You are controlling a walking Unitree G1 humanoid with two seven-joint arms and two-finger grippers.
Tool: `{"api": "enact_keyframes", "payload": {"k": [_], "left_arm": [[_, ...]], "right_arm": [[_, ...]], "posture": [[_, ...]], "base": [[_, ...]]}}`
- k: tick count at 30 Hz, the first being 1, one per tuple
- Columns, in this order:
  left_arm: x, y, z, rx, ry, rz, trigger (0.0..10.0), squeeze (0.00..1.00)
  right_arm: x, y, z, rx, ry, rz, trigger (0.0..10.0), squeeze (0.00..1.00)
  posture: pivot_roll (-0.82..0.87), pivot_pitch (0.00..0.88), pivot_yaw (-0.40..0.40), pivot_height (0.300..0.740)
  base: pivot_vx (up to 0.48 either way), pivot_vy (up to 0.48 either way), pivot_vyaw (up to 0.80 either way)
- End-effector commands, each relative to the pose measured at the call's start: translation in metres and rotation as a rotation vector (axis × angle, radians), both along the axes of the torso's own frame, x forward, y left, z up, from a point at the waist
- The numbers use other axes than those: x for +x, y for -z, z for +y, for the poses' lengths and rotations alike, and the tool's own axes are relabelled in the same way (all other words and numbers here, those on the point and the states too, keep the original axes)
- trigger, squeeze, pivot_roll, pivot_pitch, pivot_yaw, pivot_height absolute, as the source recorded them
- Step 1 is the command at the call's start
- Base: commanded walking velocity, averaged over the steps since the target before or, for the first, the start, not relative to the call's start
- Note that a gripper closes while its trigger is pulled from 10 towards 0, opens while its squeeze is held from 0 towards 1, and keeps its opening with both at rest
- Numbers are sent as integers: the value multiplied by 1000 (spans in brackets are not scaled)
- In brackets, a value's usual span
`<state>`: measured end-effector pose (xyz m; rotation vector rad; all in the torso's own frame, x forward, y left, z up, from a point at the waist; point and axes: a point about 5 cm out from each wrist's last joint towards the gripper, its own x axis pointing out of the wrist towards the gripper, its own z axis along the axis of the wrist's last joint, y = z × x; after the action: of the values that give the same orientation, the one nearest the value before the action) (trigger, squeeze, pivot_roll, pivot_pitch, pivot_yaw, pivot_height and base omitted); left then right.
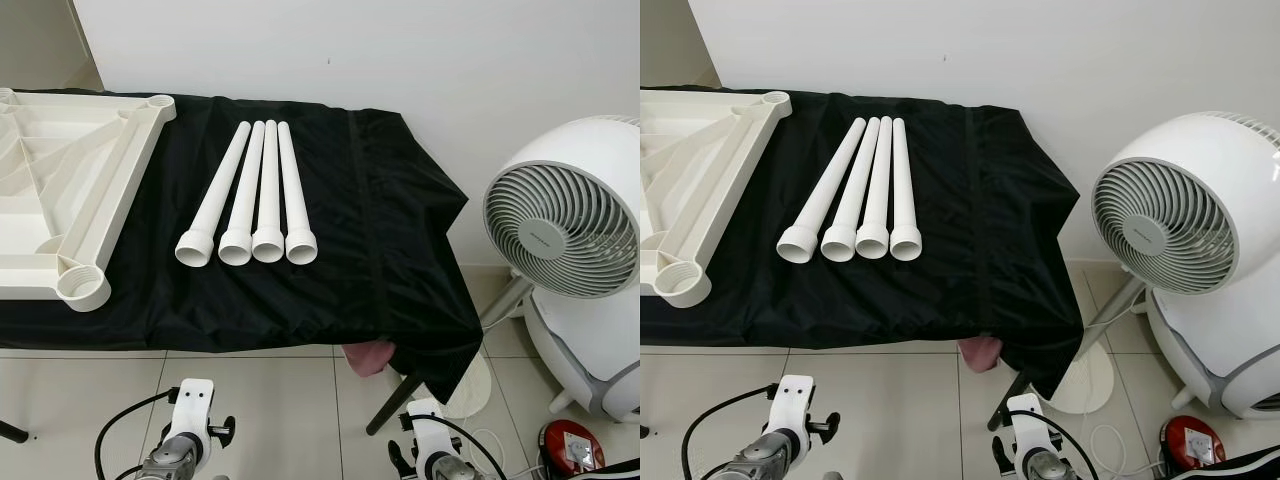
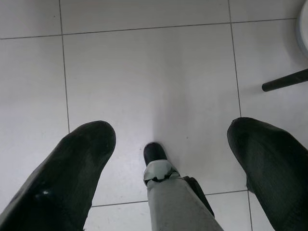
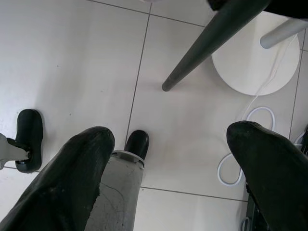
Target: Building children table
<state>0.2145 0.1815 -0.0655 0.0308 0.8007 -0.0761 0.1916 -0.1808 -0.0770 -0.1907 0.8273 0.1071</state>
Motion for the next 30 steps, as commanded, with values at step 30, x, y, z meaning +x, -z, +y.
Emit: {"api": "enact_keyframes", "payload": {"k": [30], "left_arm": [[-1,1,-3,-11,-8,15,10000,0]], "right_arm": [[4,-2,-2,-3,12,1,10000,0]], "posture": [[-46,0,-16,740]], "base": [[0,456,0]]}}
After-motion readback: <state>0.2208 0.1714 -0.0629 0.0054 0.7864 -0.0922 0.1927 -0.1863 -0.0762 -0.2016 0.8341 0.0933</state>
